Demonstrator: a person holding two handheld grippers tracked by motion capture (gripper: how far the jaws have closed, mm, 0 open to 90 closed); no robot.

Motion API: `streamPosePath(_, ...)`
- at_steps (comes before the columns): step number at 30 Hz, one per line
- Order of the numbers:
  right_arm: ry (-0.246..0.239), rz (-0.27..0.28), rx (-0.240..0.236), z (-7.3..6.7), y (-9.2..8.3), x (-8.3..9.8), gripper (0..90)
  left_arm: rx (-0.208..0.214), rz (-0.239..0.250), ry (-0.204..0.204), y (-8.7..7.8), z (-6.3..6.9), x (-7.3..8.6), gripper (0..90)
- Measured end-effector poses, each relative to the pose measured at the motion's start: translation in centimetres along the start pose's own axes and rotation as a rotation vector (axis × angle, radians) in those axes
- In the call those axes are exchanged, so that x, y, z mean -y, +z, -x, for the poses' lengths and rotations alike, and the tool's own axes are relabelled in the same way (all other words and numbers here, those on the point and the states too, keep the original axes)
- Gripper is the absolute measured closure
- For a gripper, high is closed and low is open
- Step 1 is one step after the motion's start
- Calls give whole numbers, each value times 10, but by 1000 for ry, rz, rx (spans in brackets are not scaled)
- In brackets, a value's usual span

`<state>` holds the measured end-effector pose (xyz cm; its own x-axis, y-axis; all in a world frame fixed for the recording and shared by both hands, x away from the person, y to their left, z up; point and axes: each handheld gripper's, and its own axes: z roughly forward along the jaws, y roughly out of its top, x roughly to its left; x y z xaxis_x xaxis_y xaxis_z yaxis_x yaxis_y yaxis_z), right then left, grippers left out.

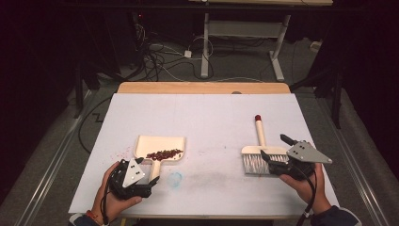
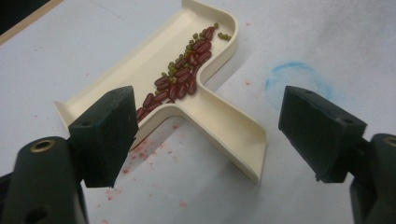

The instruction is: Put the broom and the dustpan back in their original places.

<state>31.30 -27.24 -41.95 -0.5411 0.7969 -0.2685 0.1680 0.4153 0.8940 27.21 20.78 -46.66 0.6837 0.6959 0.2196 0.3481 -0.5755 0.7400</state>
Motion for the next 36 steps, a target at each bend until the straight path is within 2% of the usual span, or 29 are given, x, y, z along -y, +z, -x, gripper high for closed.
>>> streamPosePath(3,-21,18,16,0,-4,7,175,-1,2,3,0,0,-1,194)
streamPosePath(5,0,17,9,1,-7,11,175,-1,1,3,0,1,-1,194)
streamPosePath(8,-12,7,11,1,-10,17,175,3,0,2,2,1,-1,194)
streamPosePath(13,9,2,11,1,-18,28,175,8,-1,4,3,0,-2,194)
streamPosePath(17,32,-18,5,2,-23,38,175,11,3,1,5,-1,-3,194)
streamPosePath(25,38,-90,13,1,-29,54,174,18,14,6,9,-5,-4,195)
streamPosePath(30,20,-93,14,0,-28,53,174,13,15,14,9,-6,-2,194)
streamPosePath(32,30,-90,7,-1,-27,52,174,19,14,12,9,-6,-2,194)
streamPosePath(36,24,-95,-5,-4,-27,52,174,13,16,38,7,-2,-4,194)
